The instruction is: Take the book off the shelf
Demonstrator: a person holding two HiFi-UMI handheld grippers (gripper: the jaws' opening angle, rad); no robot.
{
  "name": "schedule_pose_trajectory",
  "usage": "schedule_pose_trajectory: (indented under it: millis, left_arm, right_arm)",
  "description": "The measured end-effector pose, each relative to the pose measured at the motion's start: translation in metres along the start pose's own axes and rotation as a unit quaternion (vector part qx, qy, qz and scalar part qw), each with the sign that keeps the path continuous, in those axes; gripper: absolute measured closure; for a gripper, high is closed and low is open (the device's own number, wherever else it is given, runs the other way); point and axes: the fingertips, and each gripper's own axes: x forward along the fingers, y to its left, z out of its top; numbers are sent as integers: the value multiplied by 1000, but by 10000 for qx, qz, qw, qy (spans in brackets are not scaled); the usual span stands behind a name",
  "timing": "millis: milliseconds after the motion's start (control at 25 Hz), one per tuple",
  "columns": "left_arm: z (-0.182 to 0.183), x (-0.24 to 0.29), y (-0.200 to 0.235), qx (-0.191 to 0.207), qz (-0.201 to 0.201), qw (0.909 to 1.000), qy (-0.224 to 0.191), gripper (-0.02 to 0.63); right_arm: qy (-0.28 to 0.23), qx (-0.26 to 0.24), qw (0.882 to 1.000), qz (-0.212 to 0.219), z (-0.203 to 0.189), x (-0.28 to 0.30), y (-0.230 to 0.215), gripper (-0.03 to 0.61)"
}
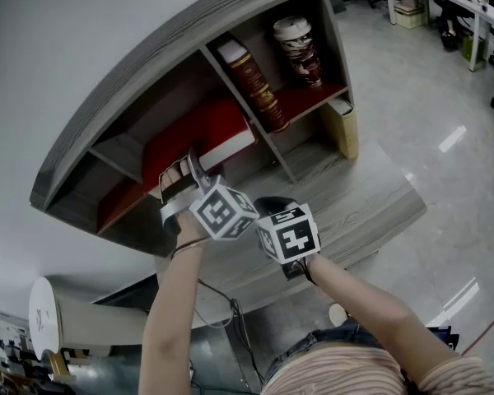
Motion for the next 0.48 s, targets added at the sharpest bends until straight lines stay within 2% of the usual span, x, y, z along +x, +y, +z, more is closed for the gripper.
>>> schedule_pose_trajectory:
  millis: [480]
  left_arm:
    - [1,-24,-3,86,143,9999,-28,354]
  right_arm:
    - [52,-7,9999,-135,-12,-22,-8,571]
